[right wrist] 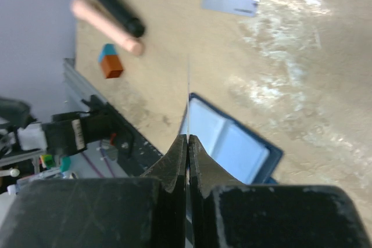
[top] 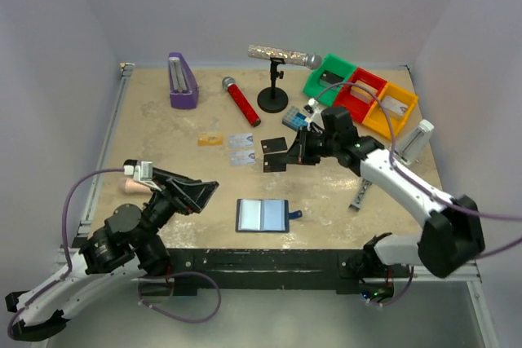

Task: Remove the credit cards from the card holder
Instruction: Place the credit card in the storage box.

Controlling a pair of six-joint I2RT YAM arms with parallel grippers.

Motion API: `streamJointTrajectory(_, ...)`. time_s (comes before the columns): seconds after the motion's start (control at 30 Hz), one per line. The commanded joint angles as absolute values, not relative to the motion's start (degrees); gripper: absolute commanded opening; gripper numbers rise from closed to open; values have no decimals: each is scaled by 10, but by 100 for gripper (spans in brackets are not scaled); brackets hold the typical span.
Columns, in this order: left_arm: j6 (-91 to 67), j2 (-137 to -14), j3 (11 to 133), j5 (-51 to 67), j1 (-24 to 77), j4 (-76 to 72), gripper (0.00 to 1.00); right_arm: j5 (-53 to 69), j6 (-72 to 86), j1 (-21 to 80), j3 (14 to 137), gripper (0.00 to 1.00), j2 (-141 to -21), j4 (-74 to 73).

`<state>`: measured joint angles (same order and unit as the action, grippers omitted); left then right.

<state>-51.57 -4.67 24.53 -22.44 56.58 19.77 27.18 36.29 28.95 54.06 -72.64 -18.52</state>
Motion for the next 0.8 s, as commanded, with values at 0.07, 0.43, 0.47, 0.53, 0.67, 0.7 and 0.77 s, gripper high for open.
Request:
streamJointTrajectory(0.07, -482, -51, 273, -255, 563, 357, 100, 309, 297, 268, 637, 0, -863, -240)
streamJointTrajectory(0.43, -460, -44, 271, -252, 563, 367, 100, 355, 270, 227, 730, 0, -1019, -284)
streamJointTrajectory(0.47, -460, -47, 270, -253, 563, 366, 100, 356, 268, 225, 736, 0, -1026, -288)
streamJointTrajectory(0.53, -462, -55, 269, -257, 563, 365, 100, 357, 264, 226, 747, 0, -1041, -297)
streamJointTrajectory(0.67, -465, -64, 259, -254, 563, 349, 100, 359, 264, 226, 755, 0, -1060, -301)
streamJointTrajectory(0.7, -466, -66, 256, -252, 563, 342, 100, 359, 264, 226, 758, 0, -1064, -302)
streamJointTrajectory(0.77, -464, -72, 251, -246, 563, 331, 100, 357, 265, 226, 761, 0, -1073, -301)
